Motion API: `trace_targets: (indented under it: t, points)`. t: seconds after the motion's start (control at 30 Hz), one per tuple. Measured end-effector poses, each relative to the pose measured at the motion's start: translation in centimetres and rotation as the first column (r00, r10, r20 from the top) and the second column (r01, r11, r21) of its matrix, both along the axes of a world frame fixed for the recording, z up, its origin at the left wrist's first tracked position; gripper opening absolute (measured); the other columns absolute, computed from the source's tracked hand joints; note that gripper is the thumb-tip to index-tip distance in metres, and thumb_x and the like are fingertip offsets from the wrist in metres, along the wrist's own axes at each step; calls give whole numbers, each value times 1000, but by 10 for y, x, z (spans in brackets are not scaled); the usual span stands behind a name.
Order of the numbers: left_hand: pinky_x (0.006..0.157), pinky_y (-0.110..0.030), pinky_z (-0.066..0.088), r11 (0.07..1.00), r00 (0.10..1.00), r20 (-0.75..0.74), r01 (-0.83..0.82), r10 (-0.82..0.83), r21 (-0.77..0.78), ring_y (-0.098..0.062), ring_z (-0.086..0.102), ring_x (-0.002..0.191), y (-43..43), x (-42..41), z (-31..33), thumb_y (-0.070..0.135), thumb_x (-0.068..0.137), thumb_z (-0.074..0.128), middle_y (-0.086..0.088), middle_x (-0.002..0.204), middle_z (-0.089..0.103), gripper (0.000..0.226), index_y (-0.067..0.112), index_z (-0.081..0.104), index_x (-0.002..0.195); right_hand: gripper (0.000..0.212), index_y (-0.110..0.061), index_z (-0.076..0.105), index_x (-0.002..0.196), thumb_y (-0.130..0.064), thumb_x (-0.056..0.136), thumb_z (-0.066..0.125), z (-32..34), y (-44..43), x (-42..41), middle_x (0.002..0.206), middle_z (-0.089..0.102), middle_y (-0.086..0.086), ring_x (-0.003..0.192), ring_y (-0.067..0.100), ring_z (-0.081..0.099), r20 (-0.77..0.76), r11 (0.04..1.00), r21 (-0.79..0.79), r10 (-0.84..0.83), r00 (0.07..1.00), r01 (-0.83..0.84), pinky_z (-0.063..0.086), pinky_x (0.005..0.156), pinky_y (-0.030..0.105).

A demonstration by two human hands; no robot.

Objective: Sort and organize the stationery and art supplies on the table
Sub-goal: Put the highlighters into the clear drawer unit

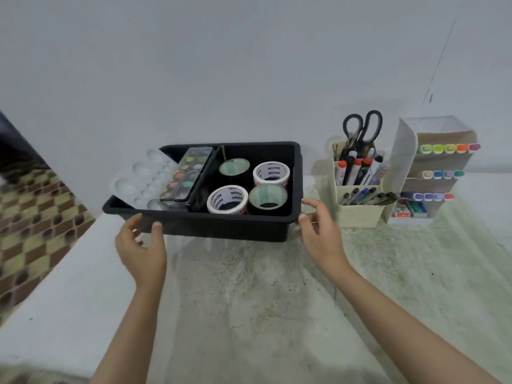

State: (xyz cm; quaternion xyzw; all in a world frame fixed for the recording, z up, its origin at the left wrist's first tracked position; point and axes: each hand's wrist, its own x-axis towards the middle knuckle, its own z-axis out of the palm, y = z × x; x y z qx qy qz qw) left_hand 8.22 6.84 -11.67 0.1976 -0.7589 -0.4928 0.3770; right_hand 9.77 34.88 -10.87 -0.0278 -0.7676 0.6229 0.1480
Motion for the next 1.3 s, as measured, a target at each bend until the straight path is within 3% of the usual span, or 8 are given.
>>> trace_targets:
  t: [0.13,0.2,0.3,0.37,0.43,0.5,0.6,1.3]
  points:
    - [112,-39,28,985,990,111,75,-92,153,-21,31,137,-39,-19,8,30,98,46,-4,151,32,52,18,29,146,28,-26,48,122,-23,95,52,2,-6,-3,76,59,14,74,27,60,-70,996,68,-48,996,53,47,65,27]
    - [112,-42,28,975,979,114,148,-168,163,-24,31,138,-53,-27,12,29,98,45,-5,149,35,51,22,28,145,33,-26,48,125,-23,93,56,3,-9,-3,72,55,11,68,17,54,-92,994,89,-51,994,59,43,62,16]
    - [111,-39,27,945,964,108,210,-243,253,-21,30,138,-67,-35,20,22,97,50,-6,149,34,51,20,28,143,36,-27,52,126,-17,92,57,5,-13,-4,67,46,3,62,9,45,-117,994,85,-60,991,70,41,63,17]
    - [103,-33,30,924,961,120,200,-250,327,-18,36,128,-75,-40,23,15,95,53,0,132,46,28,30,42,116,39,-25,54,129,-13,92,56,7,-15,-5,66,43,-1,61,7,42,-121,992,88,-75,990,86,41,63,17]
    - [88,-29,33,938,954,147,214,-261,274,-19,41,109,-80,-43,27,7,92,56,0,101,47,27,26,38,86,42,-23,52,132,-12,92,56,8,-16,-6,66,41,-3,62,8,42,-110,992,79,-91,990,100,41,64,18]
    - [90,-34,36,947,950,170,221,-263,232,-26,43,109,-87,-44,27,6,89,60,-13,110,47,21,9,43,102,46,-20,48,136,-12,92,56,8,-17,-6,67,40,-3,63,8,42,-95,992,69,-103,990,110,41,66,18]
    - [111,-42,26,958,947,203,211,-250,196,-28,28,136,-90,-45,30,8,86,65,-11,149,30,69,9,28,144,50,-18,43,140,-14,92,56,8,-16,-7,67,39,-3,63,7,41,-68,992,54,-113,991,117,38,62,7]
    - [109,-40,29,931,920,187,311,-345,190,-23,33,135,-82,-37,37,7,83,68,-5,147,36,71,16,33,144,50,-15,43,140,-8,92,54,12,-7,1,64,32,-4,58,6,33,-55,984,10,-174,983,175,36,55,9]
